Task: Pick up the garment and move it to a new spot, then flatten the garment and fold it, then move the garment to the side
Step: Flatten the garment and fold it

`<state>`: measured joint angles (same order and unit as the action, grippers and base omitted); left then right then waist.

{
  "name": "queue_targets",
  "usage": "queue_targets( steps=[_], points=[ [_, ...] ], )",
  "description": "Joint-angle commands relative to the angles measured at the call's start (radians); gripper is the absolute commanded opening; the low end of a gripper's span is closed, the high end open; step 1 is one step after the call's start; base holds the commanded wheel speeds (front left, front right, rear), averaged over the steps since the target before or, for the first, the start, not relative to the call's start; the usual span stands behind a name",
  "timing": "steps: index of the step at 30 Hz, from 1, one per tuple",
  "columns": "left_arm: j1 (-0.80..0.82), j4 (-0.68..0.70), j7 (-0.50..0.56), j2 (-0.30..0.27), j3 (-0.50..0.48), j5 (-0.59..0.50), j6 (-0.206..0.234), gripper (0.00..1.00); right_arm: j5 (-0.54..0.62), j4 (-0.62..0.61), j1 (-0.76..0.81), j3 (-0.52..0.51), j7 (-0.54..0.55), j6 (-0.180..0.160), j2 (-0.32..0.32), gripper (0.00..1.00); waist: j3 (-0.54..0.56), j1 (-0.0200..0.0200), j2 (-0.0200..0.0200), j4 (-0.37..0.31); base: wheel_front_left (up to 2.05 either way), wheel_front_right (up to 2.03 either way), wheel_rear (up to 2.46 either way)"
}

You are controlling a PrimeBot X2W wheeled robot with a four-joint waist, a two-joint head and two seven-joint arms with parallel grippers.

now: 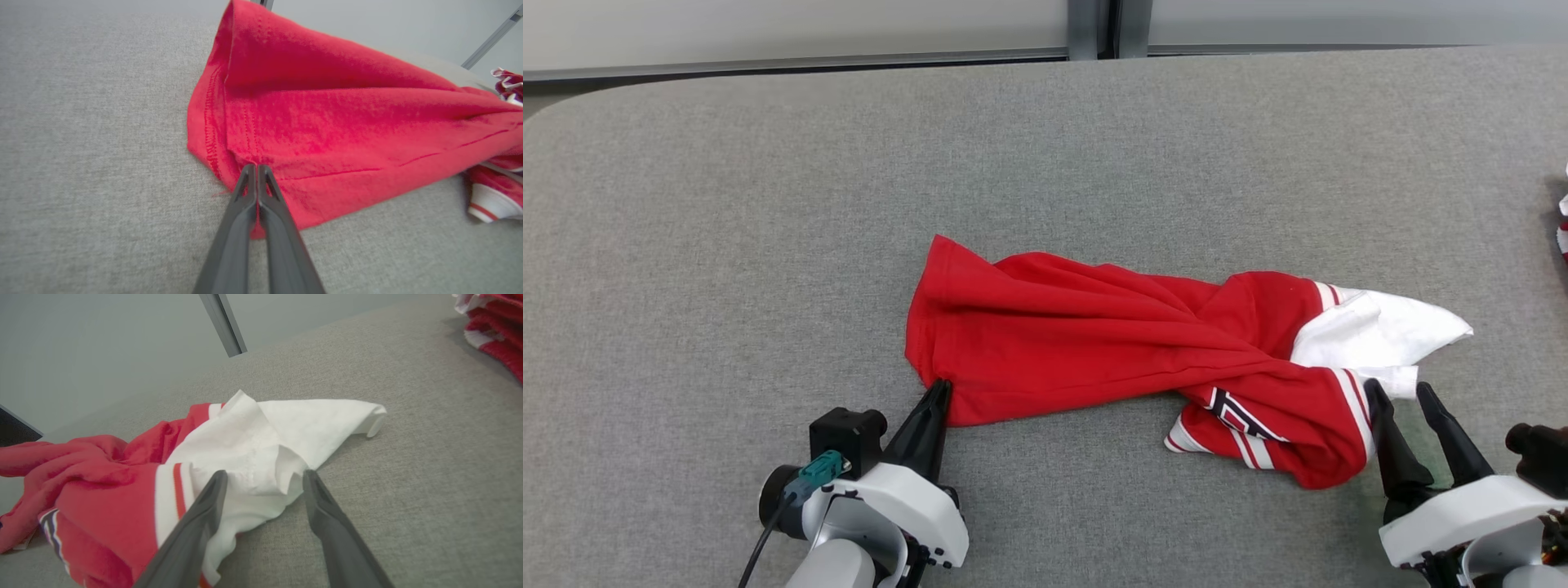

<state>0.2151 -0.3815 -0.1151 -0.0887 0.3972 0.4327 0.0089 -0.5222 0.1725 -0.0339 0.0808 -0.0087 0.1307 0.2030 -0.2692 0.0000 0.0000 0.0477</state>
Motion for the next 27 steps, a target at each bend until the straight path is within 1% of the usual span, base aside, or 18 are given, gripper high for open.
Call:
queue_targets(
  steps=[1, 2, 7, 12, 17, 22, 27],
  points=[
    [0.021, 0.003, -0.009, -0.007, -0.001, -0.001, 0.002, 0.0, -0.017, 0.013, -0.023, 0.012, -0.007, 0.0, 0.008, 0.04, -0.005, 0.0, 0.0, 0.003, 0.0, 0.0, 0.0],
    [0.022, 0.003, -0.01, -0.006, 0.0, 0.0, 0.003, 0.0, -0.025, 0.02, -0.027, 0.015, -0.011, 0.0, 0.012, 0.0, -0.007, 0.0, 0.0, 0.004, 0.0, 0.0, 0.0],
    [0.027, 0.019, -0.041, -0.012, -0.006, -0.006, 0.008, 0.0, -0.039, 0.018, -0.038, 0.024, -0.027, 0.0, 0.028, 0.0, -0.014, 0.0, 0.0, 0.006, 0.0, 0.0, 0.0],
    [0.046, 0.087, -0.097, -0.029, -0.022, -0.028, 0.022, 0.0, -0.021, -0.048, -0.052, 0.002, -0.061, 0.0, 0.054, 0.0, -0.014, 0.0, 0.0, 0.003, 0.0, 0.0, 0.0],
    [0.063, 0.22, -0.126, -0.058, -0.041, -0.066, 0.048, 0.0, 0.036, -0.164, -0.08, -0.036, -0.083, 0.0, 0.085, 0.0, 0.007, 0.0, 0.0, -0.005, 0.0, 0.0, 0.0],
    [0.11, 0.38, -0.132, -0.092, -0.051, -0.117, 0.063, 0.0, 0.1, -0.313, -0.145, -0.083, -0.094, 0.0, 0.125, 0.0, 0.041, 0.0, 0.0, -0.01, 0.0, 0.0, 0.0],
    [0.2, 0.554, -0.108, -0.116, -0.064, -0.158, 0.08, 0.0, 0.148, -0.474, -0.234, -0.143, -0.049, 0.0, 0.16, 0.0, 0.076, 0.0, 0.0, -0.011, 0.0, 0.0, 0.0]
  ],
)
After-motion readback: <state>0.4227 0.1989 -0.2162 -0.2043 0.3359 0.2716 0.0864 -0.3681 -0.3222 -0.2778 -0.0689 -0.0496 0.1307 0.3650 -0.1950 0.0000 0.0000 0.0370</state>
